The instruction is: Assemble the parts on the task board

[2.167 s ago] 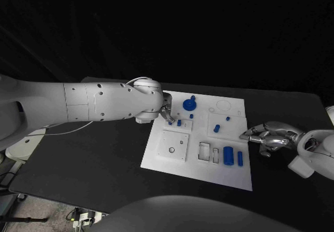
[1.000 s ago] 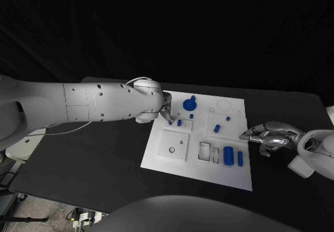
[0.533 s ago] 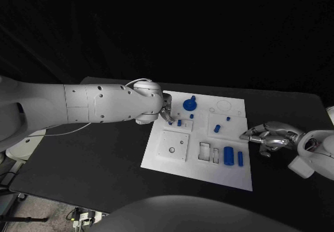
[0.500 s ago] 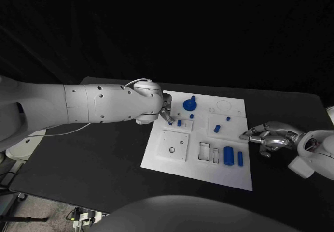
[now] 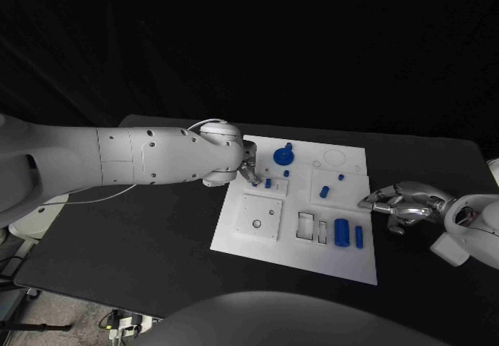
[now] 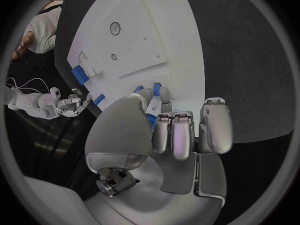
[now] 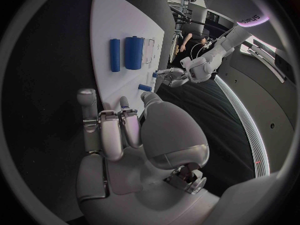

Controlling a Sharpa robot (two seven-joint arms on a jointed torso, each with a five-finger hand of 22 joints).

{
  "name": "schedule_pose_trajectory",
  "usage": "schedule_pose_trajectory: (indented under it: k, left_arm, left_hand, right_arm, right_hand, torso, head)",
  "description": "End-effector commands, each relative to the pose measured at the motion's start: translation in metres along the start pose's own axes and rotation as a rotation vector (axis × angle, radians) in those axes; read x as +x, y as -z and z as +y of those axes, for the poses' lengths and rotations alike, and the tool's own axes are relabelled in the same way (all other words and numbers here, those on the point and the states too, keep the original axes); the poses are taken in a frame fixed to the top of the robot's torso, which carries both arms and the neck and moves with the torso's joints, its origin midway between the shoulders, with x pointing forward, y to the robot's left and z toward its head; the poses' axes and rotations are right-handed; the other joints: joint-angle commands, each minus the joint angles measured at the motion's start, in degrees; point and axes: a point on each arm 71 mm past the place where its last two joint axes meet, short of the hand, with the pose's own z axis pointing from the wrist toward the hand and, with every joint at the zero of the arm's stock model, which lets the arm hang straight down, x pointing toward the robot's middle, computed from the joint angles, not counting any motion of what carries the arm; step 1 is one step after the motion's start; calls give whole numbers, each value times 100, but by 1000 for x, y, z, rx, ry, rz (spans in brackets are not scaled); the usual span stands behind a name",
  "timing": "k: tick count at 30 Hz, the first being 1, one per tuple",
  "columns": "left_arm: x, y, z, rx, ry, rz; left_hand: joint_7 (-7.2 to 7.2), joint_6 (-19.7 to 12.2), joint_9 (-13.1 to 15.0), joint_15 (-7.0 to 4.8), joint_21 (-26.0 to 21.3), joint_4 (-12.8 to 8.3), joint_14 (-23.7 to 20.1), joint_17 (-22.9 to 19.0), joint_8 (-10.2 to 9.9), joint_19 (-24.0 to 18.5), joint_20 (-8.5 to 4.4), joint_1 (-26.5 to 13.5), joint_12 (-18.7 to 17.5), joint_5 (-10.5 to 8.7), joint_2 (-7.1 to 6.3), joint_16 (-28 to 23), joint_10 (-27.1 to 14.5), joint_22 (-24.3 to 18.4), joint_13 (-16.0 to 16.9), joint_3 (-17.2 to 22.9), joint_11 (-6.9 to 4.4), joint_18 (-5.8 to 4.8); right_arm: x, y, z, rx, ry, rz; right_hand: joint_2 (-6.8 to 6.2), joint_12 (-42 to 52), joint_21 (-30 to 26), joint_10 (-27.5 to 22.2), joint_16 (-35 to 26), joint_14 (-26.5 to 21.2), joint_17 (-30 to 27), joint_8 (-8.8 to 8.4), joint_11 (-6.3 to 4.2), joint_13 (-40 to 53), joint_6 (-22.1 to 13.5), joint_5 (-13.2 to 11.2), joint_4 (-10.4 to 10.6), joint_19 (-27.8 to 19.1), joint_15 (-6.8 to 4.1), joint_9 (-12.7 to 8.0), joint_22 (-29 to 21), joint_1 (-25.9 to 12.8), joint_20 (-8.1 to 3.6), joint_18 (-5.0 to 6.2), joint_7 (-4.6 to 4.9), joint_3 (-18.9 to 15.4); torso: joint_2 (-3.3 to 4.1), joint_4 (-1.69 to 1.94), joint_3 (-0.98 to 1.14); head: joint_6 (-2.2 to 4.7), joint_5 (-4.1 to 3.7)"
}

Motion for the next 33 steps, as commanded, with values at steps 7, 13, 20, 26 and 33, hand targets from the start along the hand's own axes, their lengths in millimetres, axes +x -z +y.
schedule_pose_trajectory:
  k: [7, 13, 20, 26, 33]
  left_arm:
    - [2, -1, 3, -64, 7, 10]
    - [2, -2, 4, -68, 7, 16]
    - [2, -2, 6, -84, 3, 26]
    - [2, -2, 10, -95, 5, 18]
    - [-3, 4, 18, -23, 64, -55]
  left_hand:
    - [86, -51, -293, 48, -37, 37, 603, 1510, -236, 168, 37, -559, 35, -580, 6, 14, 606, 1155, 1506, -338, 85, -7]
    - [127, -62, -449, 77, -56, 44, 603, 1510, -357, 164, 65, -789, 35, -756, 45, 14, 606, 1151, 1506, -519, 120, -3]
    - [186, -193, -581, 116, -88, 41, 603, 1510, -499, 154, 99, -953, 35, -814, 70, 14, 606, 1144, 1506, -676, 170, 2]
    - [248, -431, -626, 138, -112, 47, 603, 1510, -589, 148, 123, -1020, 35, -950, 3, 14, 606, 1138, 1506, -825, 189, 7]
    - [299, -935, -566, 158, -108, 44, 603, 1510, -541, 151, 148, -1150, 35, -1006, -169, 14, 606, 1143, 1506, -1362, 212, 4]
  right_arm:
    - [4, 0, -4, 13, 6, 24]
    - [4, 0, -4, 15, 6, 26]
    - [4, 0, -4, 15, 6, 25]
    - [4, 0, -4, 14, 6, 24]
    - [3, 1, -5, 15, 5, 20]
  right_hand:
    - [-21, -36, -27, -45, -20, -21, 940, -7, 1, 849, -7, 35, -9, -39, 1, -9, 294, 37, -13, 18, 27, 39]
    - [-21, -36, -27, -45, -20, -21, 940, -7, 1, 849, -7, 35, -9, -39, 1, -9, 294, 37, -13, 18, 27, 39]
    - [-21, -36, -27, -45, -20, -21, 940, -7, 1, 849, -7, 35, -9, -39, 1, -9, 294, 37, -13, 18, 27, 39]
    - [-24, -40, -45, -51, -23, -26, 936, -10, 1, 845, -13, 36, -13, -48, 2, -11, 291, 40, -12, 21, 28, 50]
    - [-24, -40, -45, -51, -23, -26, 936, -10, 1, 845, -13, 36, -13, -48, 2, -11, 291, 40, -12, 21, 28, 50]
  torso:
    - [9, -1, -3]
    - [11, -4, 0]
    - [6, -4, -5]
    - [6, -12, -7]
    - [6, -6, -11]
  head:
    - [1, 9]
    - [1, 9]
    - [1, -1]
    - [1, -12]
    - [1, -73]
